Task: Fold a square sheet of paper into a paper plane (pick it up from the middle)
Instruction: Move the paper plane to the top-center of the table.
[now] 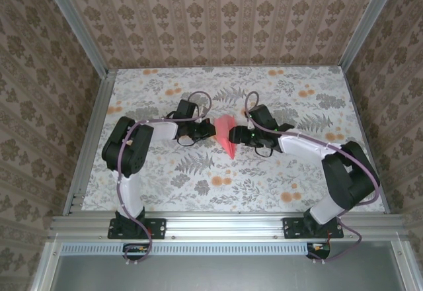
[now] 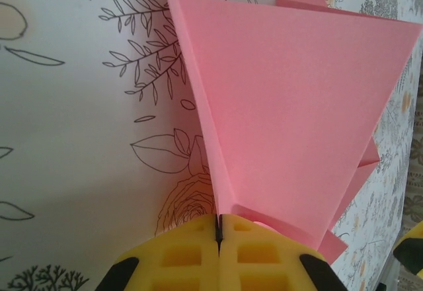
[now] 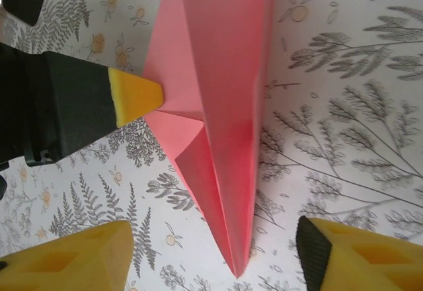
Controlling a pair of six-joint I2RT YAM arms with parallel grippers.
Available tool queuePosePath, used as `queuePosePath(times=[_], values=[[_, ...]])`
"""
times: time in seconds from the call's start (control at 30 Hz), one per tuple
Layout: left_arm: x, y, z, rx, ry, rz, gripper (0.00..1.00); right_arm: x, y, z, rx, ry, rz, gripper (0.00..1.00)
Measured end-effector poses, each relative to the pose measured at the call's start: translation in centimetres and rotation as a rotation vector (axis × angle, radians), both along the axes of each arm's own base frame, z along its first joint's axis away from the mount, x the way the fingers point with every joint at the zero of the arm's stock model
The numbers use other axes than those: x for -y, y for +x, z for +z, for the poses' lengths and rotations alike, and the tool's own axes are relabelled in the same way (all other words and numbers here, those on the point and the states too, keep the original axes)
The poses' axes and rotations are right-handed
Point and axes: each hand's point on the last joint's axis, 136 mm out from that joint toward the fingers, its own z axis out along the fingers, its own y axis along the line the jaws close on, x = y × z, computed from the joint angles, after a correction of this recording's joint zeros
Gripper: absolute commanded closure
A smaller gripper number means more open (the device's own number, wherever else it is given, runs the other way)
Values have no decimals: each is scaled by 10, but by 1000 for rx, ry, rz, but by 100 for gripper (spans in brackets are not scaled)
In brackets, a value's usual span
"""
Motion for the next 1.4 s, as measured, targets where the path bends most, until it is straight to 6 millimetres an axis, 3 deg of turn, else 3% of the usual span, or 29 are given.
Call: queuePosePath(times=[0.13, 0.37, 0.83, 1.1, 1.27, 1.4], values=[[0, 0, -3, -6, 2, 0, 100, -14, 3, -2, -12, -24, 32, 51], [1, 0, -6, -7, -3, -4, 100, -26, 6, -17, -47, -95, 53, 53], [1, -1, -10, -18, 0, -3, 100, -32, 4, -42, -117, -180, 81, 52], [1, -1, -10, -19, 1, -2, 100, -32, 4, -53, -137, -237, 90, 61], [0, -1, -10, -21, 3, -2, 96, -31, 6, -55, -137, -277, 84, 69], [-1, -2, -11, -26, 8, -2, 83, -30, 7, -56, -133, -303, 87, 78]])
